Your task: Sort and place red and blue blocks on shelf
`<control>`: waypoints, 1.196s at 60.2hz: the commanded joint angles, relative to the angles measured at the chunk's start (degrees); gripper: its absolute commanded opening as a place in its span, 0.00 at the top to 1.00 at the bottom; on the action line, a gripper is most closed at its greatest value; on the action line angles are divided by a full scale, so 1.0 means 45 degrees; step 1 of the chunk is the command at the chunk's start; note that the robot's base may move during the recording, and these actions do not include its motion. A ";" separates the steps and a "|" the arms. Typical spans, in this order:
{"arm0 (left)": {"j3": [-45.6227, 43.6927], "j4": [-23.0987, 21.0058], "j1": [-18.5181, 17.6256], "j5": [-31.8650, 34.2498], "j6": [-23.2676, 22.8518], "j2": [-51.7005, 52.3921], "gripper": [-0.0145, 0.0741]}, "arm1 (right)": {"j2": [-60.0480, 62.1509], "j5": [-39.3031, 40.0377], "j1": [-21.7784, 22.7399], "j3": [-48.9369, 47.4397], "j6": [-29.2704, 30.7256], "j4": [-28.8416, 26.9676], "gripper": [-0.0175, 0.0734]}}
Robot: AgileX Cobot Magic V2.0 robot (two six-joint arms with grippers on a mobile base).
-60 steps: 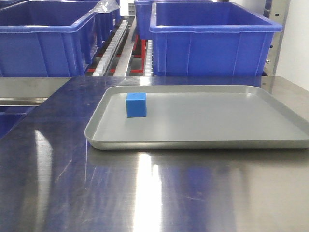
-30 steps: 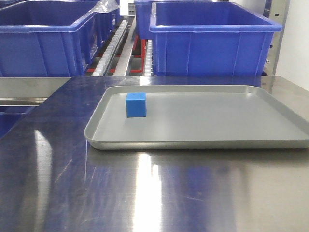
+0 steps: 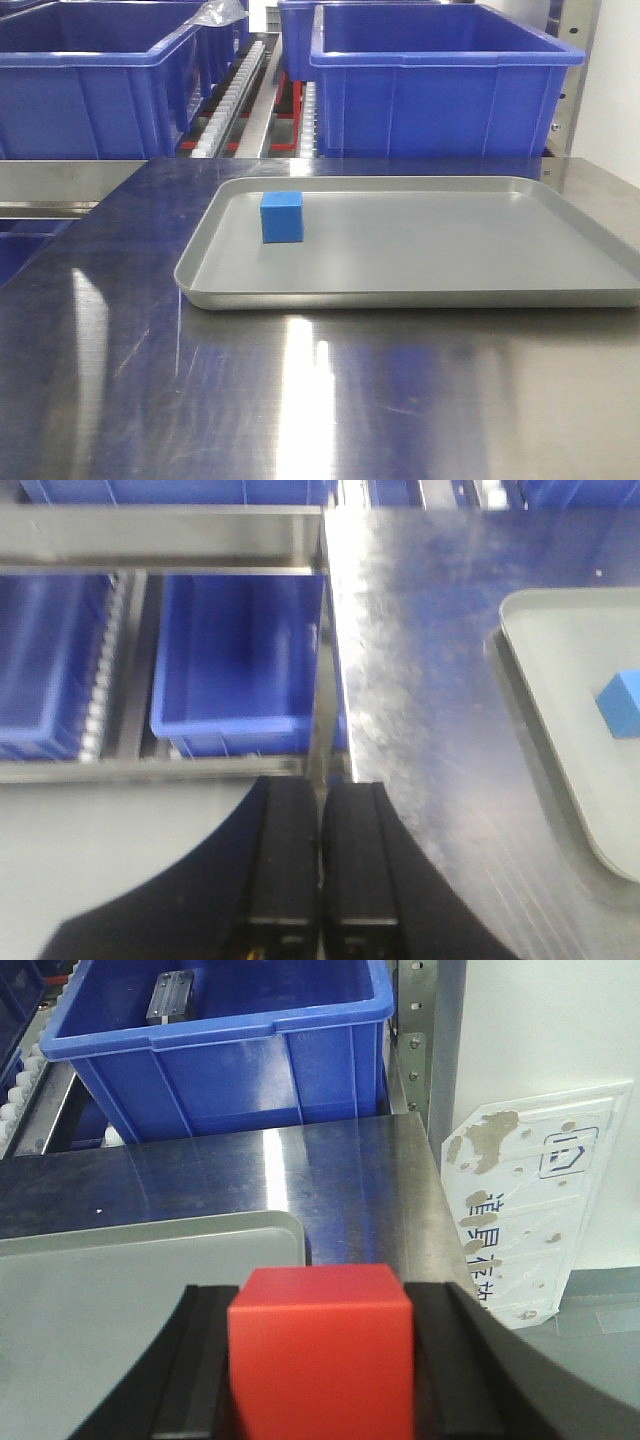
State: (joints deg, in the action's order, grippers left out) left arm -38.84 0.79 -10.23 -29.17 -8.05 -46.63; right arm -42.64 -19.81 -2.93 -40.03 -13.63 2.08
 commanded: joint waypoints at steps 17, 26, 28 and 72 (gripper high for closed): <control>-0.1031 -0.0355 -0.0161 0.1090 0.0127 -0.2250 0.66 | 0.0113 0.1073 0.0076 -0.0386 0.0046 0.0167 0.74; -0.2270 -0.0699 -0.1069 0.0830 0.0281 -0.3953 0.46 | 0.0113 0.1073 0.0076 -0.0386 0.0046 0.0167 0.74; -0.2730 -0.0991 -0.1359 0.0578 0.0281 -0.4382 0.40 | 0.0113 0.1073 0.0076 -0.0386 0.0046 0.0167 0.74; -0.9965 -0.2258 -0.5294 -0.1582 -0.0695 -1.1758 0.26 | 0.0113 0.1073 0.0076 -0.0386 0.0046 0.0167 0.74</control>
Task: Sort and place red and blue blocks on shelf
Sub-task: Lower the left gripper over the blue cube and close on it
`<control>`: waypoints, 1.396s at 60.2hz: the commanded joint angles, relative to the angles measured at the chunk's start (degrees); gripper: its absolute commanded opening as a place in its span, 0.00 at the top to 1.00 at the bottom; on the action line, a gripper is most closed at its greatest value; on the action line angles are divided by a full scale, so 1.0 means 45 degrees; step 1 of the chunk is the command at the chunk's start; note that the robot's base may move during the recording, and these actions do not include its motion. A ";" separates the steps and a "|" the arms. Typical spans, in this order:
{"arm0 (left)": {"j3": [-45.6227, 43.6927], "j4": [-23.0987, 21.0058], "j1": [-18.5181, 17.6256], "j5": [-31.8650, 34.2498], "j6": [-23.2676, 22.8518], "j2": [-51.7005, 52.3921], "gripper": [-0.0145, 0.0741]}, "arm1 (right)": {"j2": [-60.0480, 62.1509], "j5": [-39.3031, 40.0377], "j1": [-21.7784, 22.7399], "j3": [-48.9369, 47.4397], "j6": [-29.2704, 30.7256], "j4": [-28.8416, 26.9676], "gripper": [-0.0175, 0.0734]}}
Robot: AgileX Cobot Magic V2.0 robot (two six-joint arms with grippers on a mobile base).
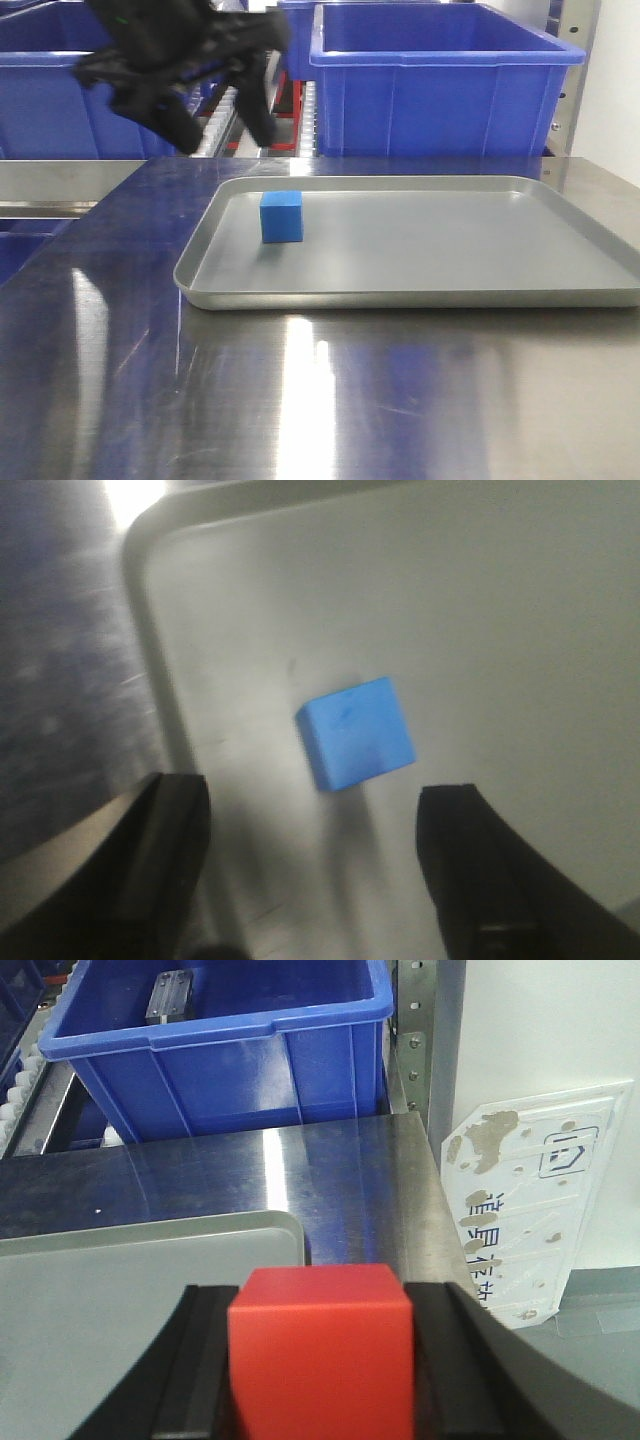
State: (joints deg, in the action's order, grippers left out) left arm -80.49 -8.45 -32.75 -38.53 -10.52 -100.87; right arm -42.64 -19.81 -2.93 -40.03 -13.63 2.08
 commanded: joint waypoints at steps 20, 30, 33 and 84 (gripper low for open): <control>-0.1427 -0.0029 -0.0645 0.0798 -0.0820 -0.0827 0.26 | 0.0113 0.1073 0.0076 -0.0386 0.0046 0.0167 0.74; -0.1447 0.0044 -0.0645 0.1001 -0.1161 -0.1076 0.26 | 0.0113 0.1073 0.0076 -0.0386 0.0046 0.0167 0.74; -0.1447 0.0044 -0.0645 0.1099 -0.1161 -0.1154 0.26 | 0.0113 0.1073 0.0076 -0.0386 0.0046 0.0167 0.74; -0.1447 0.0365 -0.0645 0.2065 -0.1583 -0.2195 0.26 | 0.0113 0.1073 0.0076 -0.0386 0.0046 0.0167 0.74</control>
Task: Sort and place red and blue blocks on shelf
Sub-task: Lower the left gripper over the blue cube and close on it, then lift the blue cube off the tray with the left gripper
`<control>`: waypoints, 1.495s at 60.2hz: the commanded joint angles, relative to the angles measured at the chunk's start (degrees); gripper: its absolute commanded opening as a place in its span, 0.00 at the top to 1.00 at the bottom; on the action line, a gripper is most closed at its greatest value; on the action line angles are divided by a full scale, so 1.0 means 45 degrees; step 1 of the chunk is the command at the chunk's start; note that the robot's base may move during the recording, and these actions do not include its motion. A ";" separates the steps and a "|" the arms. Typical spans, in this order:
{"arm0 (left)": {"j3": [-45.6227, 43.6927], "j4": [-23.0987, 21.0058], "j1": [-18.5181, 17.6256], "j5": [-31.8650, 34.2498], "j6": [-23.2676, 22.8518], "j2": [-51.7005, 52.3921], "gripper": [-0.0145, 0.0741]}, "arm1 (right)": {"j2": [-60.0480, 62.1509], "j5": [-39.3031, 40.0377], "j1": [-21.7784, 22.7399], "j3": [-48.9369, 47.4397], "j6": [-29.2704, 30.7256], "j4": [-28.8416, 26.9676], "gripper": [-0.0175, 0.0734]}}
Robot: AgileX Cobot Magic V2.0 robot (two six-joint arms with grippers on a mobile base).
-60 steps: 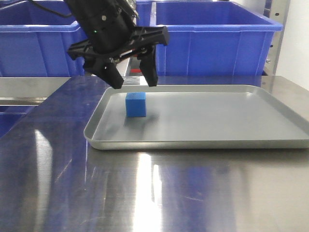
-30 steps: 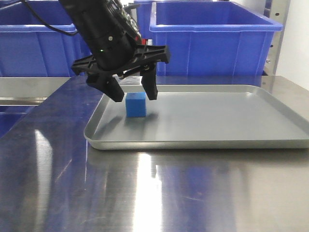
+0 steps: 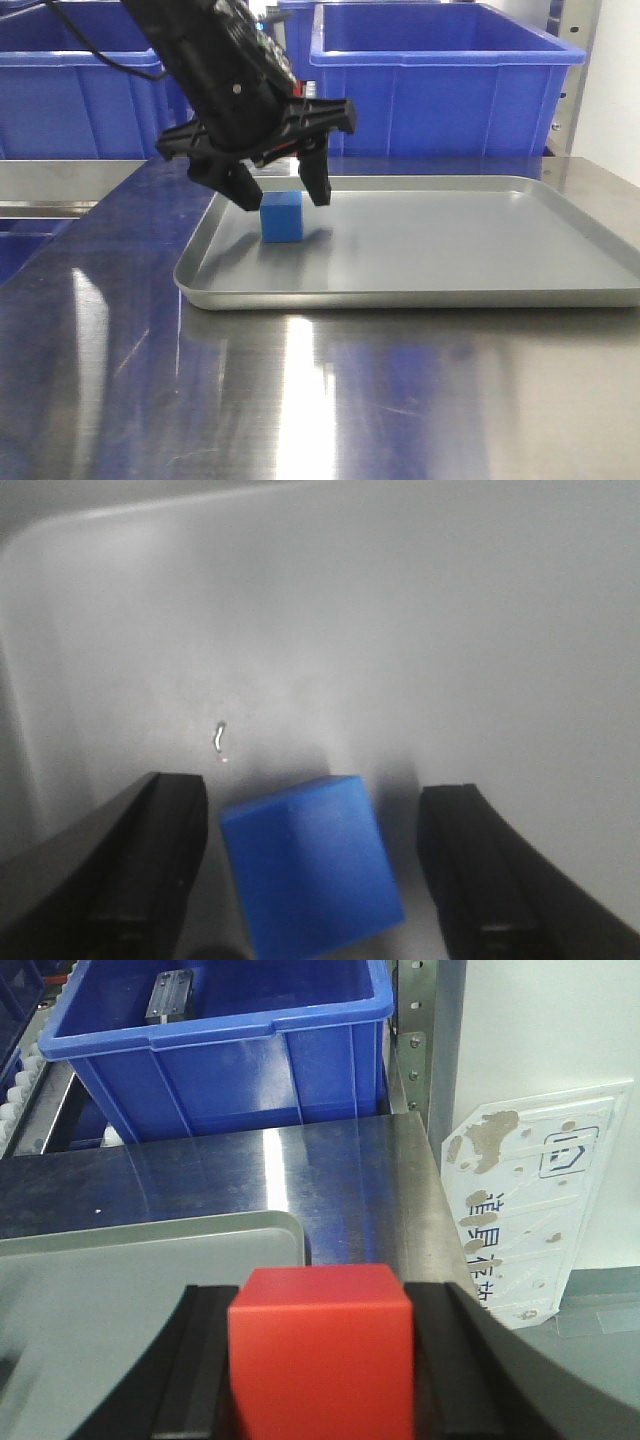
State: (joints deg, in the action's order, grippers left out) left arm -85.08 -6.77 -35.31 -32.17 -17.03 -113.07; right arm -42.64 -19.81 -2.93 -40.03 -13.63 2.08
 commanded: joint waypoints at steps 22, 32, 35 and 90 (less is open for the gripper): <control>-0.0426 -0.0009 -0.0078 0.0601 -0.0372 0.0164 0.26 | 0.0113 0.1073 0.0076 -0.0386 0.0046 0.0167 0.74; -0.0426 -0.0009 -0.0078 0.0239 -0.0372 0.0164 0.38 | 0.0113 0.1073 0.0076 -0.0386 0.0046 0.0167 0.74; -0.0426 -0.0009 -0.0078 0.0074 -0.0372 0.0164 0.45 | 0.0113 0.1073 0.0076 -0.0386 0.0046 0.0167 0.74; -0.0828 0.1761 0.1744 -0.0851 -0.0372 0.4146 0.69 | 0.0113 0.1073 0.0076 -0.0386 0.0046 0.0167 0.74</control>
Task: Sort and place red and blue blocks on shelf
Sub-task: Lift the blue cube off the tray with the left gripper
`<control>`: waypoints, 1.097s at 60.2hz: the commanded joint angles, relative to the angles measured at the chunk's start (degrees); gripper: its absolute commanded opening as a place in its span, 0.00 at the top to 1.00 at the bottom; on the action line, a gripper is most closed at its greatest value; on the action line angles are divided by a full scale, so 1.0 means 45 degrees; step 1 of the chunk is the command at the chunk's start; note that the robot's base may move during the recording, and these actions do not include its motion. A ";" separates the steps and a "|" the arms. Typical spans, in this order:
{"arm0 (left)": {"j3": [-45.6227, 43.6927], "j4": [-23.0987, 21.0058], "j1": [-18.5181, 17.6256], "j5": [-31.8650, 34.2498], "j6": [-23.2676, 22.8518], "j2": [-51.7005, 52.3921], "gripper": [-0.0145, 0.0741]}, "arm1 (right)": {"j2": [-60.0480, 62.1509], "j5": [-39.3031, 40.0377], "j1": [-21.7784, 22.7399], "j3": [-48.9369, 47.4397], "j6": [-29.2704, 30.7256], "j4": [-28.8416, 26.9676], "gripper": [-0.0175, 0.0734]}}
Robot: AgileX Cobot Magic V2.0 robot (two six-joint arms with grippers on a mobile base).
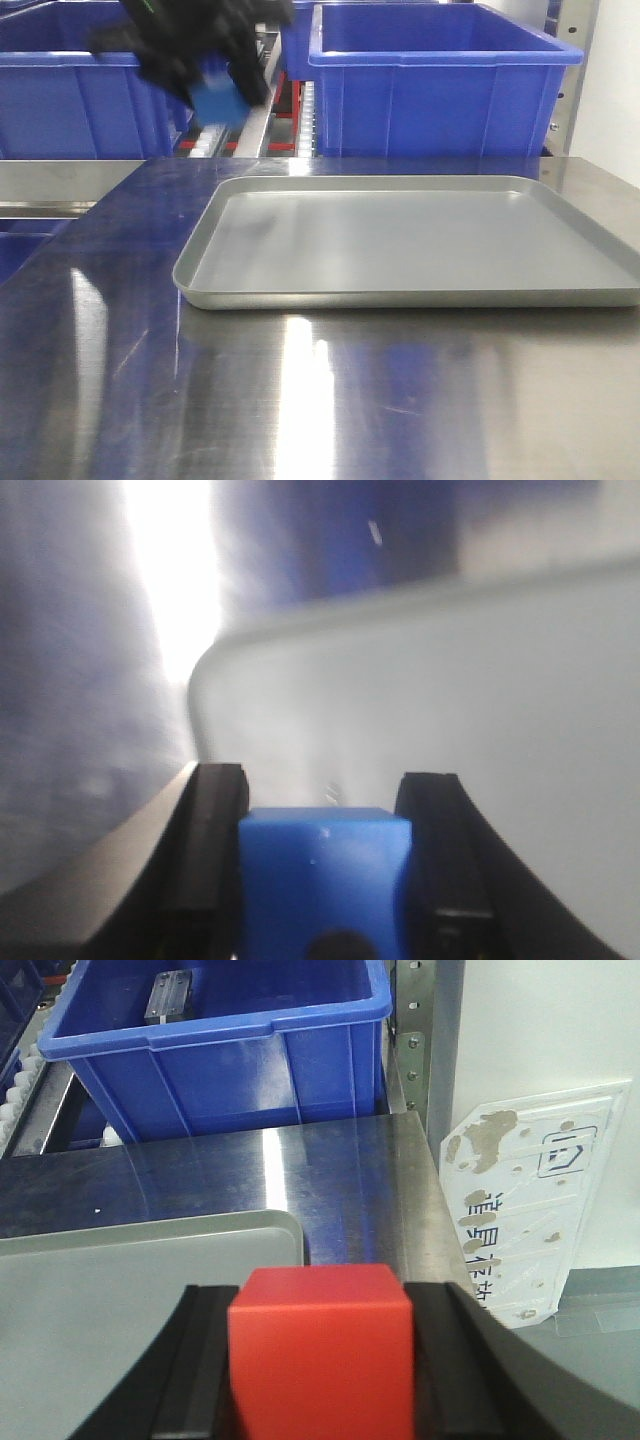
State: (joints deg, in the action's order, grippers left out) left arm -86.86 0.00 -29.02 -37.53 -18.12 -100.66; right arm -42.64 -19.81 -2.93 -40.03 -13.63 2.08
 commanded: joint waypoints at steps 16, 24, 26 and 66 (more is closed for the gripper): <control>0.1074 0.0703 0.1791 0.0603 -0.0131 0.4323 0.69 | 0.0113 0.1073 0.0076 -0.0386 0.0046 0.0167 0.74; 0.2842 0.0780 0.2475 0.1406 -0.0109 0.6013 0.69 | 0.0113 0.1073 0.0076 -0.0386 0.0046 0.0167 0.74; 0.3243 0.0780 0.2601 0.1642 -0.0109 0.6357 0.69 | 0.0113 0.1073 0.0076 -0.0386 0.0046 0.0167 0.74; 1.0768 0.0963 0.4305 0.4673 -0.0109 1.2978 0.69 | 0.0113 0.1073 0.0076 -0.0386 0.0046 0.0167 0.74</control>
State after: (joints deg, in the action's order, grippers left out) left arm -38.61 4.03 -10.60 -22.91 -18.12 -44.87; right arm -42.64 -19.81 -2.93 -40.03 -13.63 2.08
